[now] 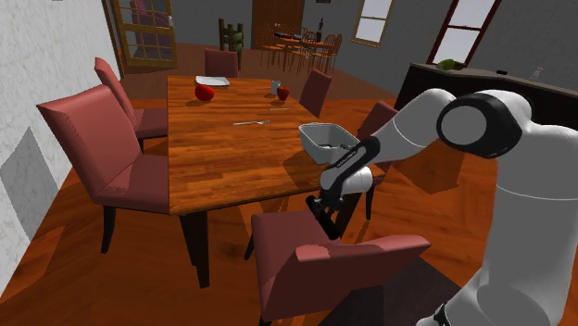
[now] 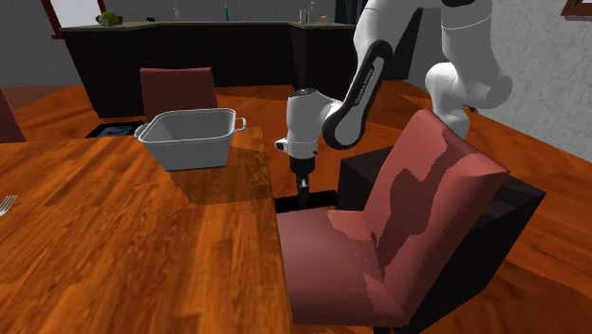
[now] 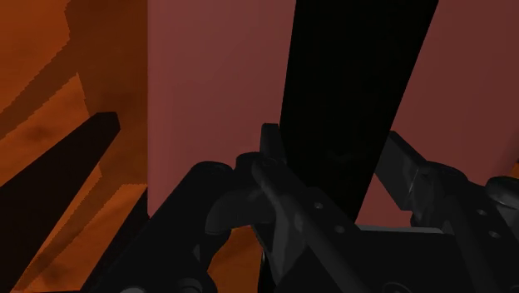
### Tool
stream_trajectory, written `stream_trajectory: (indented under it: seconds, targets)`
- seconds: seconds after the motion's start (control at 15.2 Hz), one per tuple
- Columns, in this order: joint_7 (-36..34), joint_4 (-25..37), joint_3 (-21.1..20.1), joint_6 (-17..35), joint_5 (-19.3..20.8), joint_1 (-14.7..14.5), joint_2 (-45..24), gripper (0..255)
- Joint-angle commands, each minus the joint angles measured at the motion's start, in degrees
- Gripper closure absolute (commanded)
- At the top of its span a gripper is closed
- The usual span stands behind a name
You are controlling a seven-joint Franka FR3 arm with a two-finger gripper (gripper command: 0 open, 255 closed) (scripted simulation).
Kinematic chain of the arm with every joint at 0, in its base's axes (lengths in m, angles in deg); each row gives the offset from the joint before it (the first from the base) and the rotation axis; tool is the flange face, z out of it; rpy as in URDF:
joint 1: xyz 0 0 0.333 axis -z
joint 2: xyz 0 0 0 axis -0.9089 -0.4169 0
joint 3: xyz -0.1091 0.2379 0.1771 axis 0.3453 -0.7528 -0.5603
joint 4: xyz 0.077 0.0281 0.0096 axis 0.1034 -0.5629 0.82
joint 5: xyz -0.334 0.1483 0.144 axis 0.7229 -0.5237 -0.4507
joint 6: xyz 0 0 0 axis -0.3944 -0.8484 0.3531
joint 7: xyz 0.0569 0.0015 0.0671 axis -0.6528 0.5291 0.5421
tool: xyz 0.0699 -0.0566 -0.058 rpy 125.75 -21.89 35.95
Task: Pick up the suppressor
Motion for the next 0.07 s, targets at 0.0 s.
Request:
stream_trajectory:
  seconds: [0.0]
  targets:
    - [-0.09,-0.1,0.09,-0.28,0.11,-0.06,0.37,255]
